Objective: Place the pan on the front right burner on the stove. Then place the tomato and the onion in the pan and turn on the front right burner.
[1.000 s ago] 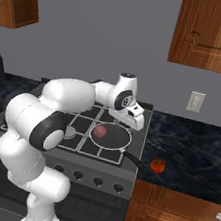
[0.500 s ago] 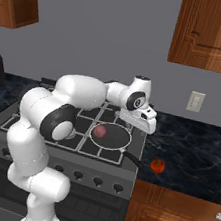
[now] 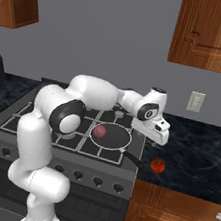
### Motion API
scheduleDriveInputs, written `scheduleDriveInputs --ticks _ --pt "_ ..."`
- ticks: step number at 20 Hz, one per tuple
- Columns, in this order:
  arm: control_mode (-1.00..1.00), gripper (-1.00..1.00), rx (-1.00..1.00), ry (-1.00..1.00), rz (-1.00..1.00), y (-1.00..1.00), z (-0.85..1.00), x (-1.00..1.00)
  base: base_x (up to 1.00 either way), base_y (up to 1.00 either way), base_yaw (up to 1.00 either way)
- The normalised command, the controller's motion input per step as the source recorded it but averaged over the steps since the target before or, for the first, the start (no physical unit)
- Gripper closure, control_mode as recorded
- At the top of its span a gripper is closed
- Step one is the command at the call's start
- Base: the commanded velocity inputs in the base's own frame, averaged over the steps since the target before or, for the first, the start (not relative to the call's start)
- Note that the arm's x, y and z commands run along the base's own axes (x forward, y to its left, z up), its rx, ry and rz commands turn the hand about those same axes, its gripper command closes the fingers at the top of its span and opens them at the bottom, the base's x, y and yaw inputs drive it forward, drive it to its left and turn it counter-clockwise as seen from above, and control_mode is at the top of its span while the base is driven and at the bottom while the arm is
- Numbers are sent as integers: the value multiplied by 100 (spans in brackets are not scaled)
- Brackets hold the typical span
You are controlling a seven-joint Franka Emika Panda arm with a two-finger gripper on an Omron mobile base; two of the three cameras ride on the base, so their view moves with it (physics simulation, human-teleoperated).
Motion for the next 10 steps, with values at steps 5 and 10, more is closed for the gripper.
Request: scheduleDriveInputs --ticks 5,10 --pt "-100 -100 0 1 0 -49 -11 0 0 0 0" --pt "-100 -100 1 3 0 -40 -8 0 0 0 0"
